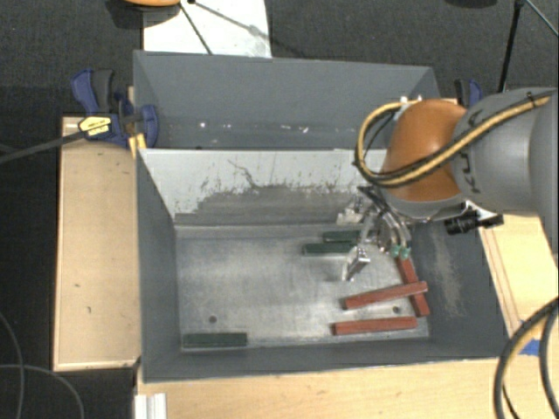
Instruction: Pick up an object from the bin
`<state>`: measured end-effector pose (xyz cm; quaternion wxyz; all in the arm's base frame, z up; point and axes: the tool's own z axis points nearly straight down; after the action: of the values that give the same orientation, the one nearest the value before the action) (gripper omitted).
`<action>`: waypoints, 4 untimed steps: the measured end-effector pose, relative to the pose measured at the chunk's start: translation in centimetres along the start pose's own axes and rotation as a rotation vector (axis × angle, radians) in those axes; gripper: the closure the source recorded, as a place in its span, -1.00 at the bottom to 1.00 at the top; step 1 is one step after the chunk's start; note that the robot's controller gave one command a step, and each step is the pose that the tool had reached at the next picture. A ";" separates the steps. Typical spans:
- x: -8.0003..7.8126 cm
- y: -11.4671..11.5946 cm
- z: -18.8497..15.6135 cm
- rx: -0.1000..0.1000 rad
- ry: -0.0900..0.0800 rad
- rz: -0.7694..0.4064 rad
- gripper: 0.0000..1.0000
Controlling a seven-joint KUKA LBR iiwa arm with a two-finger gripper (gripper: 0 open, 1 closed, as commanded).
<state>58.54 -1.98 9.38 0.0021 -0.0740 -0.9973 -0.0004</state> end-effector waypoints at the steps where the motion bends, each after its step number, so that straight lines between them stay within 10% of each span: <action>1: -0.8 -0.7 -4.4 -0.001 -0.008 0.126 -1.00; 2: 0.2 0.1 2.3 -0.001 -0.008 0.161 -1.00; 3: 0.0 0.0 1.2 -0.001 -0.010 0.162 1.00; 4: 0.0 0.0 1.2 -0.001 -0.010 0.162 1.00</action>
Offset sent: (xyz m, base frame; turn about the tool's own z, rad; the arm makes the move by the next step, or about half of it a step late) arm -0.0037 0.0027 -0.0238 0.1627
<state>58.55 -1.95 8.15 -0.0029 -0.1545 -0.9880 -0.0003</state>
